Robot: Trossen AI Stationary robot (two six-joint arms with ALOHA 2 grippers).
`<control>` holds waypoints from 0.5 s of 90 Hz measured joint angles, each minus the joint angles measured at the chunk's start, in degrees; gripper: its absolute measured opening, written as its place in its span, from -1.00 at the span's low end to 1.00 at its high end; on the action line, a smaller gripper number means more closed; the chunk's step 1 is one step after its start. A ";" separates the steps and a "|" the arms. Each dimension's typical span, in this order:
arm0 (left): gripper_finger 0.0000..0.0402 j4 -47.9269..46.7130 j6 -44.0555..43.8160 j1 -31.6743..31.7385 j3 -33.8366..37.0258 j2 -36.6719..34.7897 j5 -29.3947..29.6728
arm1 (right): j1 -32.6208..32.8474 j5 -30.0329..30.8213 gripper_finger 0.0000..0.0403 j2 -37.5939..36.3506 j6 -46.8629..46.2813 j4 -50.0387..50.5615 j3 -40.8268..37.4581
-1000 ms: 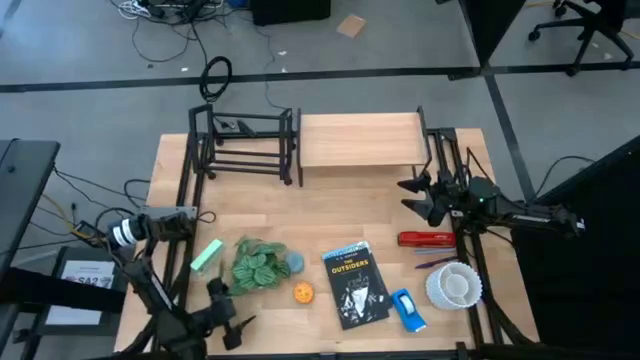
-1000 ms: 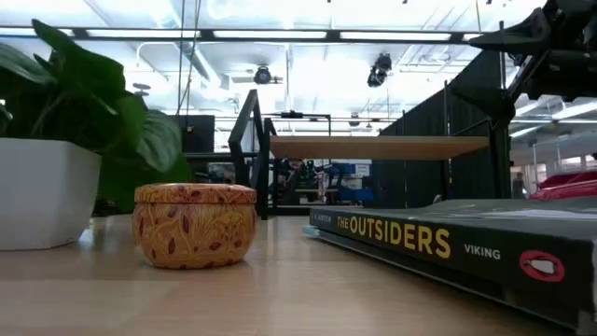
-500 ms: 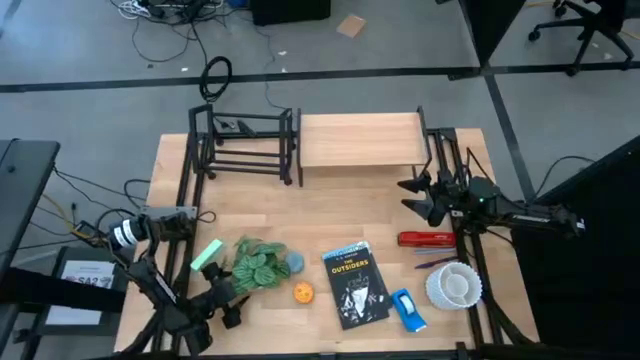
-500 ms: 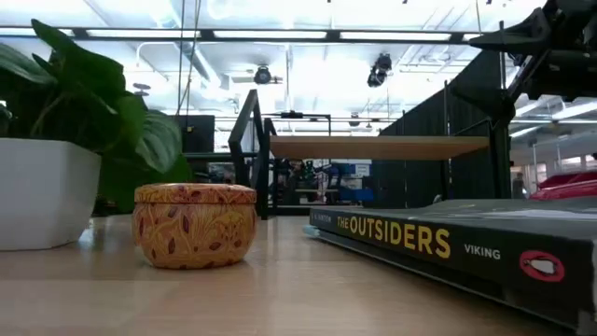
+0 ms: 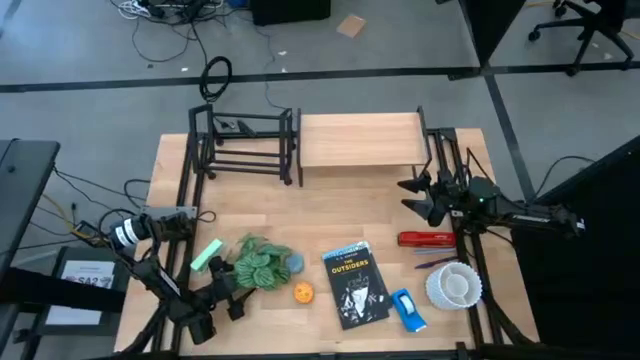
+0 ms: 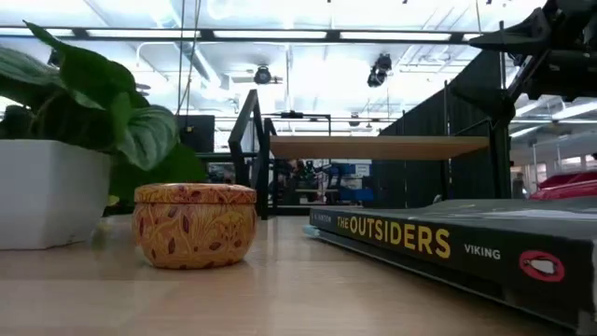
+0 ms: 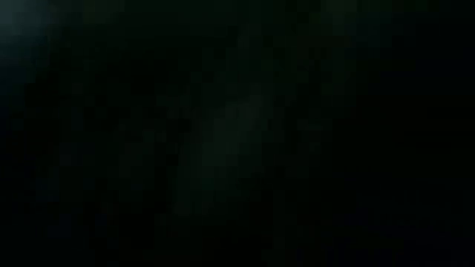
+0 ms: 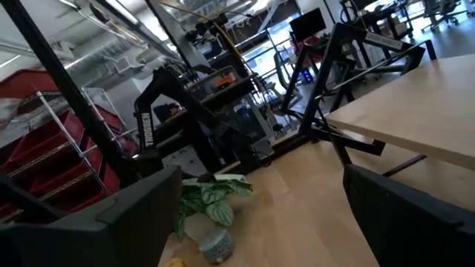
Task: Stock shelves
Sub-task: Put the flower pot on the shelf
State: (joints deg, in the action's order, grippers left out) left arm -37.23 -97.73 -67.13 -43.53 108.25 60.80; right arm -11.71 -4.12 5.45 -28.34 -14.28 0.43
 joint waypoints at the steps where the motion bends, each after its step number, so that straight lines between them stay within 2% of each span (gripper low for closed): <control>1: 0.76 0.00 0.01 0.00 0.00 0.00 0.04 | -0.01 0.00 0.72 0.00 0.00 0.00 0.00; 25: 0.76 1.89 0.55 -0.53 -3.84 -3.99 0.10 | -0.02 0.00 0.72 0.02 0.00 0.00 0.00; 35: 0.76 7.66 9.10 -1.22 -7.14 -6.41 -0.40 | -0.02 0.00 0.72 0.02 0.00 0.00 0.00; 45: 0.76 6.63 13.12 -1.15 -8.73 -6.97 -2.56 | -0.02 0.00 0.72 0.02 0.00 0.00 0.00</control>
State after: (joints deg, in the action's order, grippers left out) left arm -30.60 -84.62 -68.29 -52.25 101.27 58.24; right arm -11.73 -4.12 5.47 -28.34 -14.28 0.43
